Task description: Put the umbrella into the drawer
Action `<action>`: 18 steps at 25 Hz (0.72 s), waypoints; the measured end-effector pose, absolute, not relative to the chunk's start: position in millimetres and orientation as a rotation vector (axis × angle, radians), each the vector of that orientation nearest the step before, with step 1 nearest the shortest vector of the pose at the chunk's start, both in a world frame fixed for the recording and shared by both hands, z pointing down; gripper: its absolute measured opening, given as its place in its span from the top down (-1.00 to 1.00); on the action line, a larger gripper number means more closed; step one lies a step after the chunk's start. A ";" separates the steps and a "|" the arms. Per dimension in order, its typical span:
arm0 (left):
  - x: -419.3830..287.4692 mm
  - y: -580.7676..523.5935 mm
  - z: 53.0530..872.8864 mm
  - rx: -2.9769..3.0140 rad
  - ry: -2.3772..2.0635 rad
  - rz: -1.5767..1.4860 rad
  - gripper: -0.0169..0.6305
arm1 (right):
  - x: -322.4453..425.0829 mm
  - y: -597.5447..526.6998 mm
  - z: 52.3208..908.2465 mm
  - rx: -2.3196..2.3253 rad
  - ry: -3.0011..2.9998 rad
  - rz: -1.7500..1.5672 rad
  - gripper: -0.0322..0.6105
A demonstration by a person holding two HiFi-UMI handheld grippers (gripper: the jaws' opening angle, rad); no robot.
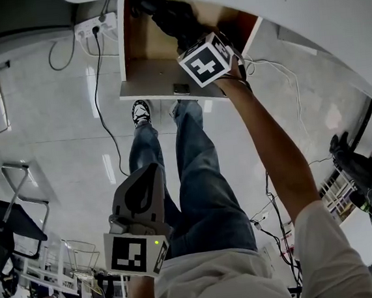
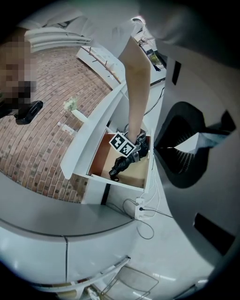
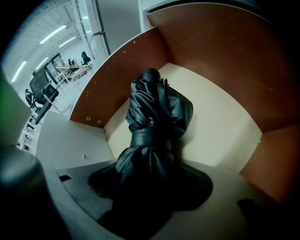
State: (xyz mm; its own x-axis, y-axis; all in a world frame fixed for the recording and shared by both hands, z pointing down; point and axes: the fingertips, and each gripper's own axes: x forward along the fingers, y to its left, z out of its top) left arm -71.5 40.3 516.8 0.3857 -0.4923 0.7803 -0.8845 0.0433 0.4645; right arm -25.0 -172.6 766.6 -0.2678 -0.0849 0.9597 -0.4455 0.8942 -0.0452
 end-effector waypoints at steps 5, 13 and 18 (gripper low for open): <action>-80.9 37.7 514.0 1.601 -1.271 0.463 0.89 | -24.1 -171.0 762.2 0.407 -1.819 0.381 -0.03; -82.1 28.5 495.2 1.625 -1.261 0.427 0.89 | -19.2 -169.7 745.8 0.437 -1.829 0.411 -0.04; -82.2 20.7 481.1 1.651 -1.269 0.423 0.89 | -14.0 -162.2 734.1 0.445 -1.832 0.430 0.00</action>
State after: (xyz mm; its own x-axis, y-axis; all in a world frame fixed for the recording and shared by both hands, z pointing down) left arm -82.2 20.7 481.1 0.3953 -0.5391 0.7437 -0.8774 0.0181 0.4795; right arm -14.0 -162.2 734.1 -0.2833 -0.0878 0.9550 -0.5032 0.8613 -0.0701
